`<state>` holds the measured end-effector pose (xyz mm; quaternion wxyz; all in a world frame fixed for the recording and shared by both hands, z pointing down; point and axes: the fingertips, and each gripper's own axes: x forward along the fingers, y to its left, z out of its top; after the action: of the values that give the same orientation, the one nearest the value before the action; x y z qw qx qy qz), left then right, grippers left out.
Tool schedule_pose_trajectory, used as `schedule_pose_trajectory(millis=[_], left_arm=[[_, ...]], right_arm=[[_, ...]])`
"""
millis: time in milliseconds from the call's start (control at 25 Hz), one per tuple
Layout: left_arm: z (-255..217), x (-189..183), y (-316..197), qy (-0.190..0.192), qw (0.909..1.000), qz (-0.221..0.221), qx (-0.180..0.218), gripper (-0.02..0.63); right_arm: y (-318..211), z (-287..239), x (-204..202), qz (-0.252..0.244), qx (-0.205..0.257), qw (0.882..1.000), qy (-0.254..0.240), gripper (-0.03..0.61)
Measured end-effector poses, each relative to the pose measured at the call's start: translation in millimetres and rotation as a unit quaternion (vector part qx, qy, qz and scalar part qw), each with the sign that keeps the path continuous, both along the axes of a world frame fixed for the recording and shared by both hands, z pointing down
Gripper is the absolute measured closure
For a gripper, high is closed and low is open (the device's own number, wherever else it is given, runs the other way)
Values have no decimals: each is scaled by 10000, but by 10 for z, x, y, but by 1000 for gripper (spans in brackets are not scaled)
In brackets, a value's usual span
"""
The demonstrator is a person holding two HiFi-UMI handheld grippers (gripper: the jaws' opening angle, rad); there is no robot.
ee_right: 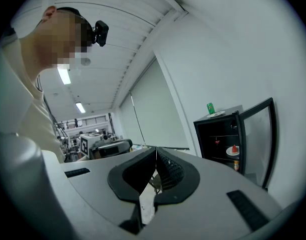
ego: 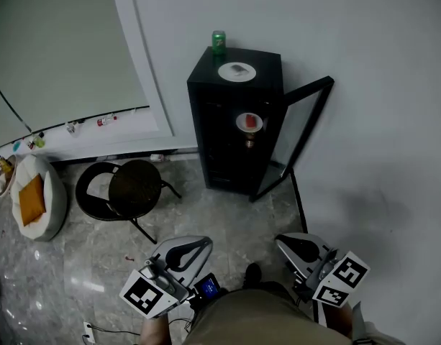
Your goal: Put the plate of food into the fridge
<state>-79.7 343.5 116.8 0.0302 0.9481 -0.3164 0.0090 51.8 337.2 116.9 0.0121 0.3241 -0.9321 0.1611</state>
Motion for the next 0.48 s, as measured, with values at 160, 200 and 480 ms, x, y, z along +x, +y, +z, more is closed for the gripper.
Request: schedule_pose_trajectory(millis=[160, 200, 480], left_arm=[[-20, 234, -210, -182, 9998, -61, -30, 597], [-20, 288, -265, -238, 9997, -103, -40, 597], [-38, 663, -566, -650, 9972, -361, -15, 597]], right_arm=[[-226, 19, 199, -65, -12, 9999, -86, 557], [-284, 32, 245, -88, 9, 9999, -69, 557], [-629, 133, 507, -215, 393, 9983, 369, 557]])
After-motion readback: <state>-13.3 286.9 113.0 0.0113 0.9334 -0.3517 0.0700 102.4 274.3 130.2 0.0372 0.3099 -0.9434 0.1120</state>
